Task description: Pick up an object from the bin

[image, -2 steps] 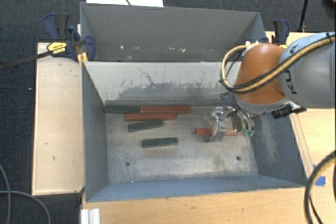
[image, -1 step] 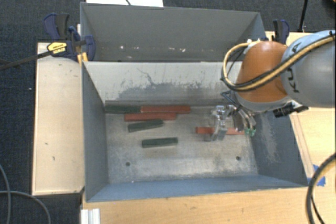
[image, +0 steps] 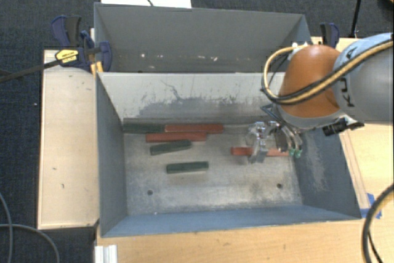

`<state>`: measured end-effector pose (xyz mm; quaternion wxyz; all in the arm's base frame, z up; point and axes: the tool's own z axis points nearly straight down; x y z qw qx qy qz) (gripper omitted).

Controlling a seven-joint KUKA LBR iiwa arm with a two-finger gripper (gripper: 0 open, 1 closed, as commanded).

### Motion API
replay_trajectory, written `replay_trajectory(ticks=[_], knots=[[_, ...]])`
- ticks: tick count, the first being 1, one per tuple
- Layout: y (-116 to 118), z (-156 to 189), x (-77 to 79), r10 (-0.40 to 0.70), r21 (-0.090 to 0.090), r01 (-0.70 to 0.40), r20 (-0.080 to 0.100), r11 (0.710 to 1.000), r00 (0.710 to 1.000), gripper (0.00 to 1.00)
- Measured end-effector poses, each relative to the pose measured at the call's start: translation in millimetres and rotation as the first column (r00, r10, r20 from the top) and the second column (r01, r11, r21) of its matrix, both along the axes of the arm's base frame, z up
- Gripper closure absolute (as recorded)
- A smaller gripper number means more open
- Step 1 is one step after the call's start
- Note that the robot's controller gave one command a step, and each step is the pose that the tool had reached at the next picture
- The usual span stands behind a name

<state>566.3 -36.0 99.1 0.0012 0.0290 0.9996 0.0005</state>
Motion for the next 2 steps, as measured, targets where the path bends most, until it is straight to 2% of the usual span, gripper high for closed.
replay_trajectory(ticks=[2], knots=[[-0.1,18.6,0.7,-0.001,0.000,0.001,0.002,1.000,1.000,1.00]])
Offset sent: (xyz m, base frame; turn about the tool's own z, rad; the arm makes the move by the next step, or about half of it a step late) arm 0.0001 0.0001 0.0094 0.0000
